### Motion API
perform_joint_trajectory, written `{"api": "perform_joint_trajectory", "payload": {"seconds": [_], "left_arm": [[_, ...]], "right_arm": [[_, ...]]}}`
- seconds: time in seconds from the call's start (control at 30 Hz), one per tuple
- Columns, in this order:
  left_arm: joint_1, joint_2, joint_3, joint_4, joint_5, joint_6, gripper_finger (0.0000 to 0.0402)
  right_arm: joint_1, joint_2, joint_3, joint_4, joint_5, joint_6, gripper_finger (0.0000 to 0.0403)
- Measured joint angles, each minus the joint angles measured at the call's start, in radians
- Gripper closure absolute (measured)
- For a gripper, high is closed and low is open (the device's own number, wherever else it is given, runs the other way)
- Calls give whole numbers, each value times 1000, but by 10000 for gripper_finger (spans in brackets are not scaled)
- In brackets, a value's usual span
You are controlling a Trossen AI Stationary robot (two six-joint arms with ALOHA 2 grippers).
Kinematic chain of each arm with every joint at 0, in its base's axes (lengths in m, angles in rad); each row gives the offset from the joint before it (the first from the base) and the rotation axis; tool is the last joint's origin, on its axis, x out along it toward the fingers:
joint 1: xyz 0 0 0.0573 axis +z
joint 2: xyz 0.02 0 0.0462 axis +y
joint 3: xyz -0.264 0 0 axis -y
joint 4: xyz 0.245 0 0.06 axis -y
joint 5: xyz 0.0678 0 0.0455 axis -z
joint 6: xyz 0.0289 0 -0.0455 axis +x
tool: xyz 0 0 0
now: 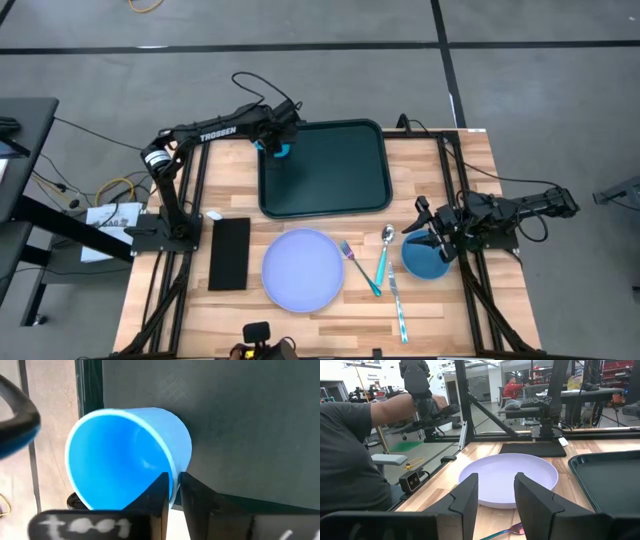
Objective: Set up tray
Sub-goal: Put the blue mug on the black tray
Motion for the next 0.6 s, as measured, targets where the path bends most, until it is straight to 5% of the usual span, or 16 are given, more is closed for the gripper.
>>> {"api": "perform_joint_trajectory", "payload": {"seconds": [0.6], "left_arm": [[0,0,0,-22,-23,0,357]], "right_arm": [[0,0,0,0,0,0,284]]}}
